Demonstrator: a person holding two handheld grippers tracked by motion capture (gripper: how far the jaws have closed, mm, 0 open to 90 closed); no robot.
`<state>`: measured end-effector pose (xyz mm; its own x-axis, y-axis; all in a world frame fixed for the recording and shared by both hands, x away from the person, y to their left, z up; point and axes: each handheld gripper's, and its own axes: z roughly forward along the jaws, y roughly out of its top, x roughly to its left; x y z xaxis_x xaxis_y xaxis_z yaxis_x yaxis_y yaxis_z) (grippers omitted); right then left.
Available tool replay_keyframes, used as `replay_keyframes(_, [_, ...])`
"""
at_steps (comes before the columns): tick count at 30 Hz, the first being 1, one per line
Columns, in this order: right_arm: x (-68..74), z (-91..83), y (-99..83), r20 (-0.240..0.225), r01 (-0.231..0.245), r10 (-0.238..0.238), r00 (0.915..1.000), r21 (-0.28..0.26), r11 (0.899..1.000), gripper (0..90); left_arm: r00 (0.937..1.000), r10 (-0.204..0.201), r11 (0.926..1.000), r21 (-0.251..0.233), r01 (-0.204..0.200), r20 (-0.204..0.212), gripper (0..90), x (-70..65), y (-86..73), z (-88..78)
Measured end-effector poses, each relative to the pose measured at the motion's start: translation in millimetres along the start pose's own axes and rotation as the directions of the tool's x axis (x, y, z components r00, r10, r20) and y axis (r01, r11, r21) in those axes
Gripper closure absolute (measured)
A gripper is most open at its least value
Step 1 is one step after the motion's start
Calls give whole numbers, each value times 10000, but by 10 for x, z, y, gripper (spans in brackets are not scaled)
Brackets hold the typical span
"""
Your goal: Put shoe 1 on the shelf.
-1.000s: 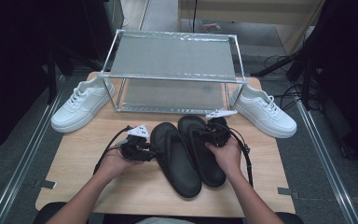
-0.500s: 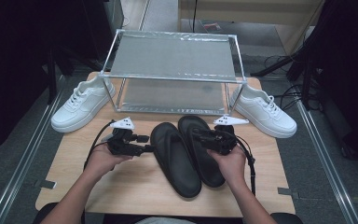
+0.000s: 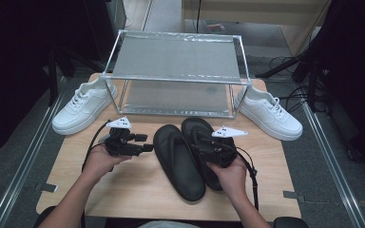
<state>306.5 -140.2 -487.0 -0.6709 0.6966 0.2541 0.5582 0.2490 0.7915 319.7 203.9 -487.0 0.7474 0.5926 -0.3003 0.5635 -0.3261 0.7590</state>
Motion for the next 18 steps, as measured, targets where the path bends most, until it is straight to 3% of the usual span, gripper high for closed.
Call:
replay_keyframes(8, [2, 88, -66, 191, -300, 294, 9994, 298, 9991, 472, 10000, -45, 10000, 18, 45, 36, 416, 19, 16, 1])
replay_keyframes(18, [86, 223, -148, 502, -171, 142, 9986, 575, 9982, 460, 9996, -158, 9997, -206, 163, 231, 415, 26, 50, 19])
